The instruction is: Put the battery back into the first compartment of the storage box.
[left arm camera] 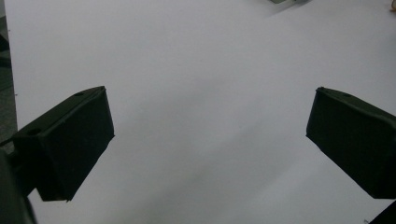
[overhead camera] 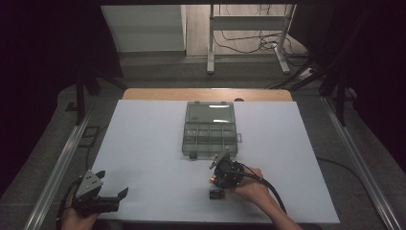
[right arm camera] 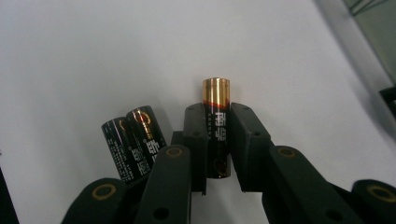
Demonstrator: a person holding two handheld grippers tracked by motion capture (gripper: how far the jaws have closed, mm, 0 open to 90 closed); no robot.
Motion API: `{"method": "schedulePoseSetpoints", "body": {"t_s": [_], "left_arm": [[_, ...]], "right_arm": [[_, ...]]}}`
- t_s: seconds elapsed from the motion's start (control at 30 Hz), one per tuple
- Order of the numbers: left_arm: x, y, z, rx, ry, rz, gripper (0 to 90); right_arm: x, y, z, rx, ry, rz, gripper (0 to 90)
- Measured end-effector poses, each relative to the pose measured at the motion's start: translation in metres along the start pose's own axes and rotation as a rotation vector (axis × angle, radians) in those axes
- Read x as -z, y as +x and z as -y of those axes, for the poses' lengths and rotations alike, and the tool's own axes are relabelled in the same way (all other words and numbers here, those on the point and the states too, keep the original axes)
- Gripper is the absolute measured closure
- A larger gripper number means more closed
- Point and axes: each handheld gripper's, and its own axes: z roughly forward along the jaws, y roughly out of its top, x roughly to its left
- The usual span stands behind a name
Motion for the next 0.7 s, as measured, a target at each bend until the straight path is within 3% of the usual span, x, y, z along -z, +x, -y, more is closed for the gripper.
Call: {"method": "schedulePoseSetpoints", "body": {"t_s": [0.4, 0.7], "left_arm": [[-0.001, -0.001, 0.000, -0.002, 0.005, -0.002, 1.6], [-0.001, 0.000, 0.000, -0.001, 0.005, 0.001, 1.6]], "right_arm": [[0.017, -0.007, -0.001, -0.033, -0.097, -0.011, 76.4], [0.027, -0.025, -0.012, -0.077, -0.175, -0.003, 76.4]]}}
